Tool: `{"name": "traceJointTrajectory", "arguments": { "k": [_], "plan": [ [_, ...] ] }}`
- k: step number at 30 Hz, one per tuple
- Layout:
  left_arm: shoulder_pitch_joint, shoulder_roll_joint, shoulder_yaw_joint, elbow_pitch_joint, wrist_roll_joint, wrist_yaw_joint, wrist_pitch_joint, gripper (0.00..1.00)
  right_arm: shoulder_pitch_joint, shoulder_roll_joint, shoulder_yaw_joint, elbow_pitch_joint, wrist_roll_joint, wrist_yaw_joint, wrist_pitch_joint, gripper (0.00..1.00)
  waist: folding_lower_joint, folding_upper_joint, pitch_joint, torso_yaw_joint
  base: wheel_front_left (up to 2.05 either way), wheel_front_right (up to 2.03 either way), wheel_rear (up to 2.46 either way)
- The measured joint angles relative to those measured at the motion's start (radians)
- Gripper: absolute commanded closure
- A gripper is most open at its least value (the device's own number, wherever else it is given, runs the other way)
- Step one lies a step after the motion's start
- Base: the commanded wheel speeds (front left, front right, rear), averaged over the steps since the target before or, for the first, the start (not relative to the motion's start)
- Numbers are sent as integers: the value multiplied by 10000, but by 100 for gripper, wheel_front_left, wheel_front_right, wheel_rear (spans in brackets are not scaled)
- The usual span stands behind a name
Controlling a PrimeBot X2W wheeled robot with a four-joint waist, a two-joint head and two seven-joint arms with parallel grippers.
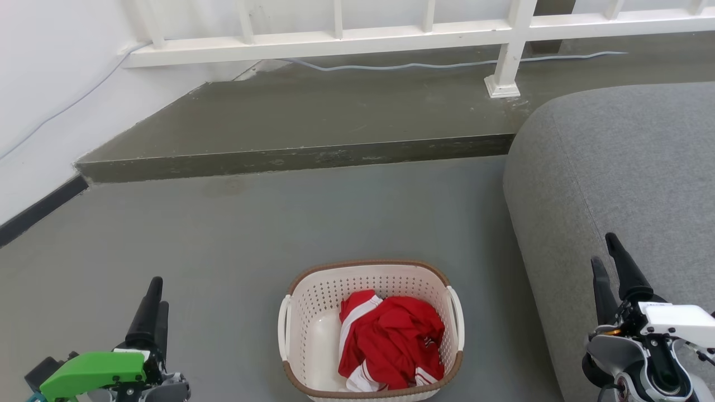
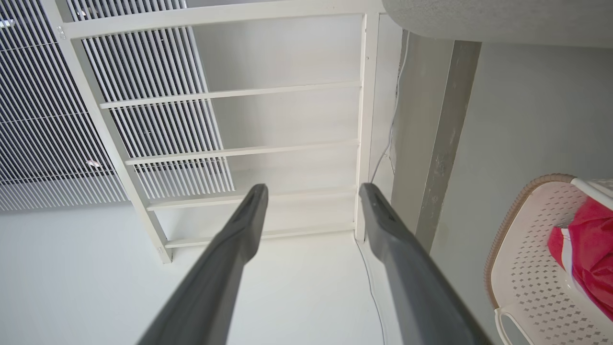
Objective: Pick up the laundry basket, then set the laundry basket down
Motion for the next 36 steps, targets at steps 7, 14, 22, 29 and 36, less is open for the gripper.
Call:
{"name": "traceJointTrajectory", "arguments": {
  "k": [7,14,22,29,36],
  "plan": [
    [-11,96,-247,-165,688,0,-297,0,-18,-128,238,-316,-529,0,-230,0,0,0,9,-3,0,0,0],
    [-26,257,-464,-311,1365,0,-512,0,-35,-339,568,-577,-1101,0,-512,0,0,0,23,-8,0,0,0],
    [-52,347,-725,-431,2571,0,-798,0,-89,-731,1137,-755,-2134,0,-961,0,0,0,47,-13,0,0,0],
    [-141,357,-780,-673,3779,-2,-1011,0,-244,-1172,1728,-796,-3356,8,-1231,0,0,0,76,-9,0,0,0],
    [-168,416,-1011,-734,5137,-2,-1275,0,-317,-1455,2151,-767,-4635,8,-1546,0,0,0,117,-12,0,0,0]
  ]
}}
